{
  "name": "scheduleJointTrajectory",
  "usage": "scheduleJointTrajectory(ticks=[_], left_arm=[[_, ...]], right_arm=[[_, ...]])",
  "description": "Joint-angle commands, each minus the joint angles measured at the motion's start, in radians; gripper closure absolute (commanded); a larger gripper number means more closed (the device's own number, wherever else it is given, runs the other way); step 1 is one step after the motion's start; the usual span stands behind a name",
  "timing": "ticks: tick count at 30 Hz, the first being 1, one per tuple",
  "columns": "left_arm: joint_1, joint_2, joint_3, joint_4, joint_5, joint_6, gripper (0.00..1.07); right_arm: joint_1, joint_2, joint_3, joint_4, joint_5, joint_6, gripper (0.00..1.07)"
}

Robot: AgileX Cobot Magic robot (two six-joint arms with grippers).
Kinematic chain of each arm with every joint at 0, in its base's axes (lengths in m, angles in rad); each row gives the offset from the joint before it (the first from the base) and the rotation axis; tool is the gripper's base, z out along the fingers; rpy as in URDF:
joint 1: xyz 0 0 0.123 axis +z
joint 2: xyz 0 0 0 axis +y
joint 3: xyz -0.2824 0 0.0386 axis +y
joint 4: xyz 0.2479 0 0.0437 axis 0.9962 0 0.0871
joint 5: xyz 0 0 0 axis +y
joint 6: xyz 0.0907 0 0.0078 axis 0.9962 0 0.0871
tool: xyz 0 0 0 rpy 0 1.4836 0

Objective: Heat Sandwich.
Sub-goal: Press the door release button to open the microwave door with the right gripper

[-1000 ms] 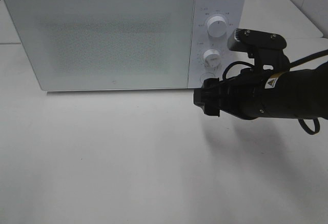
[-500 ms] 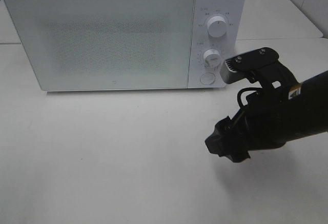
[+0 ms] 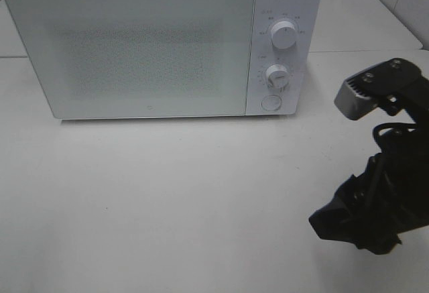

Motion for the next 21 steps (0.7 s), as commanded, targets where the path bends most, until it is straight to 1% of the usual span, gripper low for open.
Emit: scheduleJointTrajectory(ticks=[1, 3, 5, 8, 10, 12, 14, 15, 16, 18, 19, 20, 21], left_arm=[[0.001, -0.027, 0.004, -0.008, -0.008, -0.005, 0.04], [0.001, -0.027, 0.004, -0.008, -0.008, -0.005, 0.04], [0.001, -0.027, 0.004, -0.008, -0.008, -0.005, 0.04], [0.001, -0.027, 0.004, -0.008, -0.008, -0.005, 0.04], [0.001, -0.027, 0.004, -0.008, -0.008, -0.005, 0.04], [0.001, -0.027, 0.004, -0.008, -0.008, -0.005, 0.04], [0.001, -0.027, 0.004, -0.008, -0.008, -0.005, 0.04], [0.001, -0.027, 0.004, -0.008, -0.008, -0.005, 0.04], [0.001, -0.027, 0.004, -0.008, -0.008, -0.005, 0.04], [0.001, -0.027, 0.004, -0.008, -0.008, -0.005, 0.04], [0.001, -0.027, 0.004, -0.008, -0.008, -0.005, 0.04], [0.001, -0.027, 0.004, -0.008, -0.008, -0.005, 0.04], [0.001, -0.027, 0.004, -0.008, -0.008, -0.005, 0.04]], right_arm=[[-0.005, -0.093, -0.004, -0.002, 0.093, 0.012, 0.31], [-0.005, -0.163, -0.018, -0.003, 0.163, 0.048, 0.31], [-0.005, -0.186, -0.031, -0.003, 0.194, 0.062, 0.31], [-0.005, -0.269, -0.088, -0.021, 0.306, 0.083, 0.31], [-0.005, -0.29, -0.096, -0.029, 0.323, 0.085, 0.31], [-0.005, -0.383, -0.107, -0.065, 0.361, 0.114, 0.31], [-0.005, -0.411, -0.107, -0.083, 0.368, 0.129, 0.31], [-0.005, -0.445, -0.107, -0.109, 0.38, 0.148, 0.31], [-0.005, -0.505, -0.107, -0.167, 0.406, 0.195, 0.31], [-0.005, -0.557, -0.107, -0.236, 0.434, 0.236, 0.31], [-0.005, -0.557, -0.107, -0.236, 0.434, 0.236, 0.31], [-0.005, -0.607, -0.107, -0.296, 0.466, 0.275, 0.31], [-0.005, -0.63, -0.107, -0.316, 0.479, 0.288, 0.31]])
